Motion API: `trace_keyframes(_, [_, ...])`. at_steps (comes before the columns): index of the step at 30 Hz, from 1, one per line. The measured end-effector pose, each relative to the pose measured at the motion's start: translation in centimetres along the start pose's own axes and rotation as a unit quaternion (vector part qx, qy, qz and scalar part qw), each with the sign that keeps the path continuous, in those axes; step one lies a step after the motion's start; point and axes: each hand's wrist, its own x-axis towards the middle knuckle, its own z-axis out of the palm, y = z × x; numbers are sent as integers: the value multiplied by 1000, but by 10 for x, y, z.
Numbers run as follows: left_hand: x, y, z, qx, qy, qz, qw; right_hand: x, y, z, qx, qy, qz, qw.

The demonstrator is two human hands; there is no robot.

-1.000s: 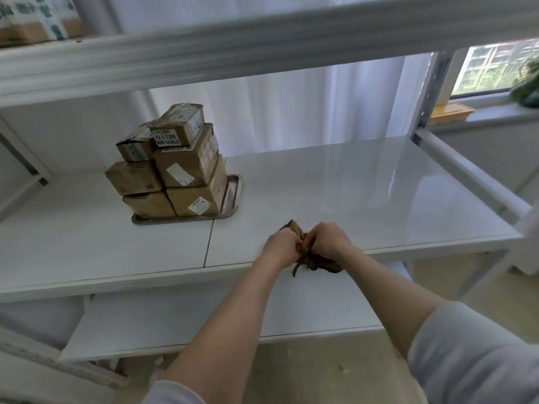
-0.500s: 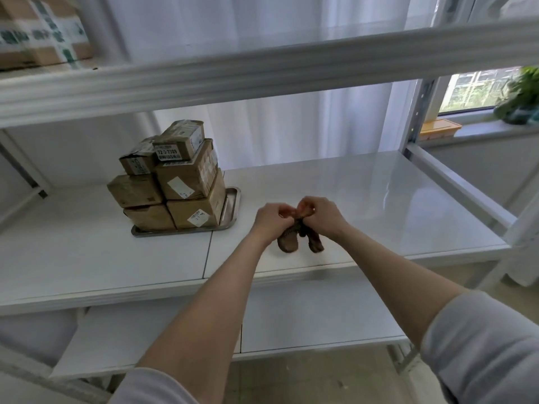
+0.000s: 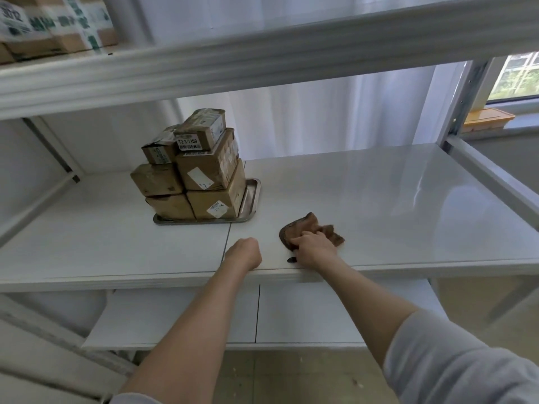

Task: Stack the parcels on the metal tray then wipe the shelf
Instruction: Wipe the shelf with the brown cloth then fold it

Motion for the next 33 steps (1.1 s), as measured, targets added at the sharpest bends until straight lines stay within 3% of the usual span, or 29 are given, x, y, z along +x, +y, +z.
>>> trace_keyframes(4, [3,-1,-1,6,13,-4,1000,7,-39,14,-10,-29,-83,996])
trace_keyframes(8, [3,5,-4,30,18,-20,999,3,-36,23,9,-8,-86,996])
trace_keyframes(13, [0,24,-3,65,35,-33,997,-11,16,12,51,53,16,997])
trace_keyframes(17, [-3,32,2,80,47,-11,996,-37,71,-10,23,93,133,986])
trace_keyframes(22, [-6,35,3,57,46,4,997,-46,89,-22,21,89,262,961])
trace_keyframes(24, [-5,35,4,47,47,11,998,-40,73,-18,23,79,239,968])
trace_keyframes(30, [2,56,7,8,80,91,993,-22,22,-9,30,-13,29,999])
trace_keyframes(33, [6,78,9,-5,90,146,985,-24,32,-15,34,-29,0,999])
